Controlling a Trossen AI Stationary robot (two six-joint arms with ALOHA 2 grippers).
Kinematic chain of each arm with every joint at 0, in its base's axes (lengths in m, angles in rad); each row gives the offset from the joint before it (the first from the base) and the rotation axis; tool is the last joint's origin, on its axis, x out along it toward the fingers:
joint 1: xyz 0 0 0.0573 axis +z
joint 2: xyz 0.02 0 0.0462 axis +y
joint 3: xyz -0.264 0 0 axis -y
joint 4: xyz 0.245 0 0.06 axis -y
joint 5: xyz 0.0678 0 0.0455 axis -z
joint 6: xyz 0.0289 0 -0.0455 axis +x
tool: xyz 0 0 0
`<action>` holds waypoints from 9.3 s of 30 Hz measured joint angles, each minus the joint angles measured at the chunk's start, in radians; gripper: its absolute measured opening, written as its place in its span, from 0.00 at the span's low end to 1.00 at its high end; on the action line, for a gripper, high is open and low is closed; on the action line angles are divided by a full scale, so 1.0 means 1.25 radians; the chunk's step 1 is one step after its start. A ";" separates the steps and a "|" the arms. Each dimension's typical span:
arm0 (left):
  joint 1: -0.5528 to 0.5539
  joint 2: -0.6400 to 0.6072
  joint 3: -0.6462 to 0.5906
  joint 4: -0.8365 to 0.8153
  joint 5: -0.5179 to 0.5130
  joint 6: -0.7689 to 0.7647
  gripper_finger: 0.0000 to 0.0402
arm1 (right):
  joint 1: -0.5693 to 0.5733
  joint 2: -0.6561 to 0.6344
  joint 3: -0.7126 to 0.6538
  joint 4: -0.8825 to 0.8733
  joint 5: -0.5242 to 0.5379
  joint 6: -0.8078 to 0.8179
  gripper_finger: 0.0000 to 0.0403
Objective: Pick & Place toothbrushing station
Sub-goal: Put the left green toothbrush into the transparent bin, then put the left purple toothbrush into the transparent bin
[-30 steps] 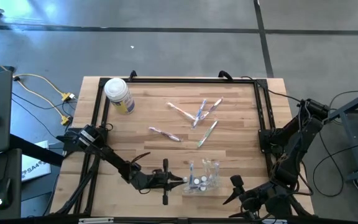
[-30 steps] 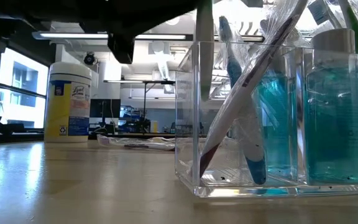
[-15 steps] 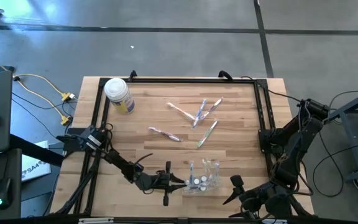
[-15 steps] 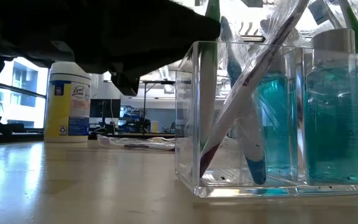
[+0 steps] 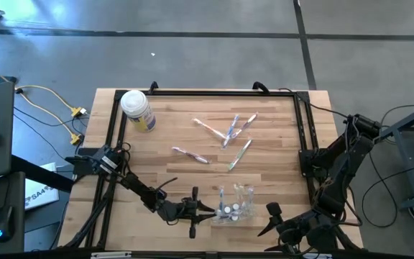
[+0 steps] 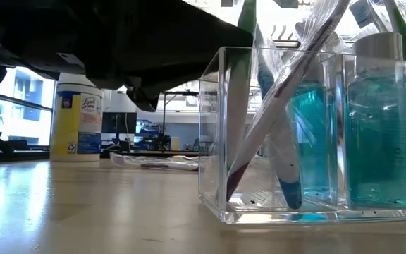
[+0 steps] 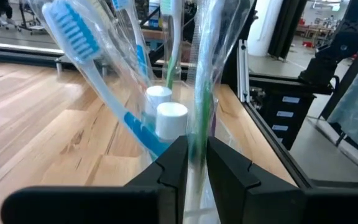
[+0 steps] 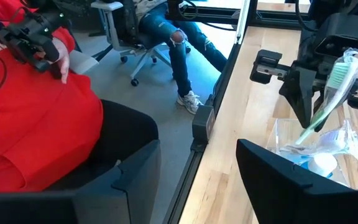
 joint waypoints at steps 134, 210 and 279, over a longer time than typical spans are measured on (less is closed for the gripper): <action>0.599 -0.322 0.004 -1.368 0.332 0.231 0.51 | -0.008 0.052 0.000 0.004 0.039 0.084 0.50; -0.199 -0.133 0.590 -0.890 -0.345 1.527 0.00 | -0.161 0.104 -0.001 0.366 -0.164 0.063 0.57; -0.120 -0.115 0.590 -0.843 -0.230 1.378 0.09 | -0.267 0.158 0.000 0.470 -0.274 -0.037 0.03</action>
